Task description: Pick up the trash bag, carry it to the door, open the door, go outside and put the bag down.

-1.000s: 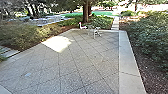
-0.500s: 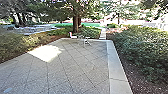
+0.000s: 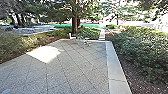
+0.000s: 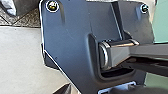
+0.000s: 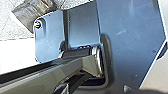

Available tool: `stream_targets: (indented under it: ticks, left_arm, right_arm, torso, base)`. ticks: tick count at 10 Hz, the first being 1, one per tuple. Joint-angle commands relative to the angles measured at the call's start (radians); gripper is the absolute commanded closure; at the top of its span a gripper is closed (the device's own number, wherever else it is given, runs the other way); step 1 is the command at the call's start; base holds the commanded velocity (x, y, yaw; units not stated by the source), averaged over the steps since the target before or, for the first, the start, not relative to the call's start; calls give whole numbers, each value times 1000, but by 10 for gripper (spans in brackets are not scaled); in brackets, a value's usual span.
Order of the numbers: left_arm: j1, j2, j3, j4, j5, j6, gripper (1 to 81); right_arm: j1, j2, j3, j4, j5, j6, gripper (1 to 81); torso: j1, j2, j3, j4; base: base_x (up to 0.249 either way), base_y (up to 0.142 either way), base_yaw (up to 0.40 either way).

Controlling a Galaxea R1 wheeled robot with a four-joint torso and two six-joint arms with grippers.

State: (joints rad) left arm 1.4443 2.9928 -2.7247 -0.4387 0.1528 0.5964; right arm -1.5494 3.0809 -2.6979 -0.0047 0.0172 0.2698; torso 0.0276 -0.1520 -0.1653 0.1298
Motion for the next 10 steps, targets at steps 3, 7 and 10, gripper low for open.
stream_targets:
  ticks: [3,7,10]
  left_arm:
    - [-28,26,-7,-6,34,6,10]
    - [0,74,-73,-6,-110,2,10]
    - [0,92,-89,-9,-113,-1,10]
  right_arm:
    - [39,9,12,-8,-60,-3,10]
    - [33,11,12,-8,-26,-3,10]
    - [28,14,12,-8,-16,-1,10]
  torso:
    - [0,0,0,-36]
    - [0,0,1,-50]
    - [-1,0,1,-50]
  base:
    - [0,0,0]
    - [0,0,0]
    - [0,0,0]
